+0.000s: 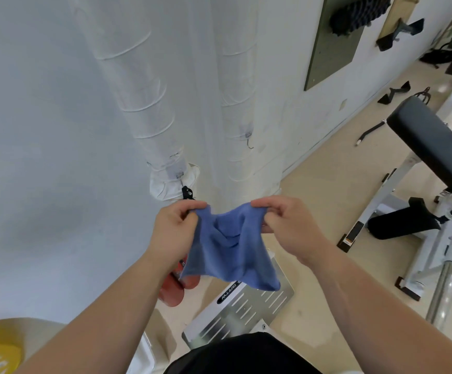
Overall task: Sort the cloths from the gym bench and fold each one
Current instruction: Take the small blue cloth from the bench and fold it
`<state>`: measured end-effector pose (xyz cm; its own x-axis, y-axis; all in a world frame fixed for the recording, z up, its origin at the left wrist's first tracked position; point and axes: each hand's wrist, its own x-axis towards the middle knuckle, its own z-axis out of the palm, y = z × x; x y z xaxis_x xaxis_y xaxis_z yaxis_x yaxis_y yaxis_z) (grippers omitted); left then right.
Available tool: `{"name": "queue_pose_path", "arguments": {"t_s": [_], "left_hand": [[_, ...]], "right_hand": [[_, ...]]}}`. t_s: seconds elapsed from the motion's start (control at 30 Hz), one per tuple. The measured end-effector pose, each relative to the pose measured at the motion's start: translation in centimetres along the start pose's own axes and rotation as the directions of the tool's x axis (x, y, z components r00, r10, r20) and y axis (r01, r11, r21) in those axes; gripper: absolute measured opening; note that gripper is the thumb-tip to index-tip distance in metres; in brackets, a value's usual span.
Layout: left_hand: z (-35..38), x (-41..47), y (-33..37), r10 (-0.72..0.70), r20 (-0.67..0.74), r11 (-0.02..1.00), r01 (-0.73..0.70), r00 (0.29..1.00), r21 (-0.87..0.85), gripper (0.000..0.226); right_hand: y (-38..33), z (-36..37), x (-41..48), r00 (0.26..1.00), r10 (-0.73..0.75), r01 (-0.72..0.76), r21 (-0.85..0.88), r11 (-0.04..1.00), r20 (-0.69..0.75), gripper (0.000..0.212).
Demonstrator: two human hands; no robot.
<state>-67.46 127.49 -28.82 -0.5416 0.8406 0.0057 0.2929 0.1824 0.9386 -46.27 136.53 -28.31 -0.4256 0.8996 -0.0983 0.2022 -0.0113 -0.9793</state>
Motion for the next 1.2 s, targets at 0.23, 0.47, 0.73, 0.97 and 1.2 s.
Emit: {"name": "queue_pose_path", "arguments": {"t_s": [0.23, 0.47, 0.73, 0.97, 1.2], "left_hand": [[1.9, -3.1, 3.4, 0.03, 0.216, 0.976, 0.017, 0.976, -0.216, 0.036], [2.3, -3.6, 3.3, -0.074, 0.294, 0.936, 0.169, 0.953, -0.31, 0.008], [1.4, -3.7, 3.8, -0.074, 0.418, 0.909, 0.234, 0.905, -0.345, 0.015], [0.8, -3.6, 4.1, -0.045, 0.471, 0.941, 0.195, 0.881, -0.275, 0.021], [1.5, -3.5, 3.2, -0.077, 0.281, 0.953, 0.153, 0.957, -0.26, 0.013]], "right_hand": [[-1.2, 2.3, -0.9, 0.961, -0.267, 0.277, -0.186, 0.943, 0.077, 0.016], [-1.3, 2.0, -0.8, 0.931, -0.36, 0.363, -0.202, 0.91, 0.053, 0.015], [-2.2, 1.3, -0.6, 0.89, -0.391, 0.441, -0.232, 0.867, 0.233, 0.014], [-2.3, 1.6, -0.7, 0.9, -0.396, 0.428, -0.194, 0.883, 0.185, 0.032], [-1.4, 1.3, -0.9, 0.918, -0.33, 0.372, -0.188, 0.909, 0.219, 0.036]]}}
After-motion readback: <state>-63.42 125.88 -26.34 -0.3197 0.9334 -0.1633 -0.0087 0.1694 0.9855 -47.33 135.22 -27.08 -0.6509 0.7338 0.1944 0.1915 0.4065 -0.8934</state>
